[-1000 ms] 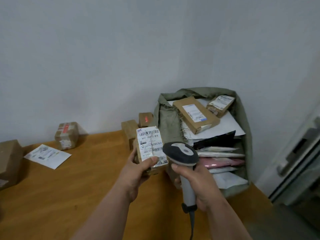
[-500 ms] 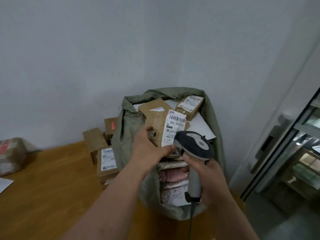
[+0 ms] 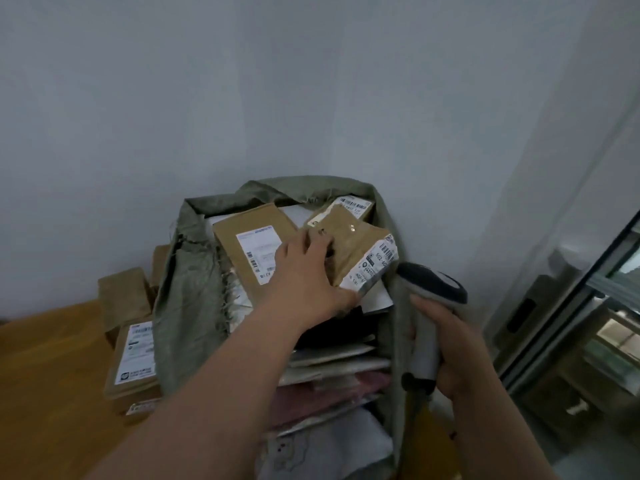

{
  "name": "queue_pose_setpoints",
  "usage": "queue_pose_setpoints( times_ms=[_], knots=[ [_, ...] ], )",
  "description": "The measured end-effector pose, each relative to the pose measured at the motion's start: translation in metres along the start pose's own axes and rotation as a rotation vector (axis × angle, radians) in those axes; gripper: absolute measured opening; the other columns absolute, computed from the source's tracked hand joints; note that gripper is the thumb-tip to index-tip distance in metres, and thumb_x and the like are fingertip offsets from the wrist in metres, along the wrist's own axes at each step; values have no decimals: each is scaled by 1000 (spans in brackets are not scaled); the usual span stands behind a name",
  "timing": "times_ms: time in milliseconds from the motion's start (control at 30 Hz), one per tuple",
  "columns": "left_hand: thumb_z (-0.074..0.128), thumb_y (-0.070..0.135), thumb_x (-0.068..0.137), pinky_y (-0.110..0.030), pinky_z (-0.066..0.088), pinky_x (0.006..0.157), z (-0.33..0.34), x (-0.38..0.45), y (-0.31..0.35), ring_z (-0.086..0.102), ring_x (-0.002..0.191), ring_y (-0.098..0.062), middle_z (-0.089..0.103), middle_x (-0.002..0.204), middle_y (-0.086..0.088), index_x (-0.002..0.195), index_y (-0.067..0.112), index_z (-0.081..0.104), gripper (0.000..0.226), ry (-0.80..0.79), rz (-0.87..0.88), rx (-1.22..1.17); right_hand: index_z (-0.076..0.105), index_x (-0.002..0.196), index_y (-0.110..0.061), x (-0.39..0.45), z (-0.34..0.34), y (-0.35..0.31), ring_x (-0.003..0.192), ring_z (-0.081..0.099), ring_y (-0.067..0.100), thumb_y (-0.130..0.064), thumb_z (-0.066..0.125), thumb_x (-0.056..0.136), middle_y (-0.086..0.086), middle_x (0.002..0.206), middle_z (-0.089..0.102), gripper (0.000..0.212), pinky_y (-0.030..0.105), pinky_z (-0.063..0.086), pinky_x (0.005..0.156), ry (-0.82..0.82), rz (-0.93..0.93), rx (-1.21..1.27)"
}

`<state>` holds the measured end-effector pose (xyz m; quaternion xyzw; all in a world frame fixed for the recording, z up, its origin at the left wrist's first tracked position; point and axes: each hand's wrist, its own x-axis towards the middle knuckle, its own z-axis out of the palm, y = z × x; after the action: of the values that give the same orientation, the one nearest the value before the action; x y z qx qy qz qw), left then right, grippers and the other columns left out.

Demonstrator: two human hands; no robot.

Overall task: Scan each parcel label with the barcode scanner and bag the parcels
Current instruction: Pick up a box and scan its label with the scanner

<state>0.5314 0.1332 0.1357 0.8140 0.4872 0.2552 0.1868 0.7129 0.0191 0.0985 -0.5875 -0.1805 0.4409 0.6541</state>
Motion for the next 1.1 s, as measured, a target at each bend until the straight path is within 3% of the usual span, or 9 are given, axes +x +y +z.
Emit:
queue_pose_setpoints(
  times_ms=[100,233,400,467,533,733,833,933,1100],
  knots=[
    [73,64,66,-49,30,111,13,21,9,11,144,-30,13,159,3,150,33,27,101,13,-59,91,70,114,-8,38,-2,-14,90,67,36,-29,82,67,20,101,71,53,49,55,79,-133,109,-13],
    [76,63,63,-49,34,107,16,42,12,14,141,-29,17,157,1,148,33,32,100,63,-174,125,73,100,-10,77,1,-22,67,69,23,-36,84,39,11,80,72,67,34,52,63,-277,224,-2],
    [74,65,63,-47,37,103,21,50,16,16,139,-28,20,156,0,146,32,35,98,87,-243,209,71,101,-7,101,2,-13,59,72,20,-22,82,75,7,66,74,32,30,52,51,-291,237,-153],
    [73,66,64,-46,39,98,24,51,21,15,139,-27,20,155,1,142,33,38,91,98,-239,237,72,100,-4,110,-6,-20,57,71,22,-21,81,74,10,69,74,32,32,53,54,-243,227,-105],
    [72,66,66,-47,40,100,26,55,28,13,140,-28,19,157,2,142,33,38,89,95,-223,268,73,97,-6,116,-16,-36,58,71,22,-26,84,60,13,73,74,43,33,55,53,-212,218,33],
    [68,68,69,-49,37,107,36,68,52,6,145,-27,9,162,5,152,36,31,96,36,-89,379,70,108,-8,121,-29,-85,96,75,26,-26,84,54,7,91,77,59,30,60,67,-250,18,314],
    [61,72,69,-51,30,113,47,78,67,4,144,-27,7,163,4,151,39,33,93,-32,71,471,70,107,-6,118,-25,-96,99,74,25,-24,84,52,10,99,75,60,33,59,81,-241,-33,380],
    [62,69,72,-53,30,113,55,92,75,3,142,-26,6,164,2,146,38,44,83,-143,200,536,70,109,-4,118,-23,-100,98,74,23,-24,85,49,9,97,76,65,30,59,78,-207,-81,387],
    [70,44,79,-52,27,117,65,119,76,-8,144,-29,-10,165,-1,129,31,65,51,-228,313,580,66,119,-2,124,-26,-98,99,74,26,-23,85,53,8,97,77,72,32,58,81,-166,-124,385]
  ],
)
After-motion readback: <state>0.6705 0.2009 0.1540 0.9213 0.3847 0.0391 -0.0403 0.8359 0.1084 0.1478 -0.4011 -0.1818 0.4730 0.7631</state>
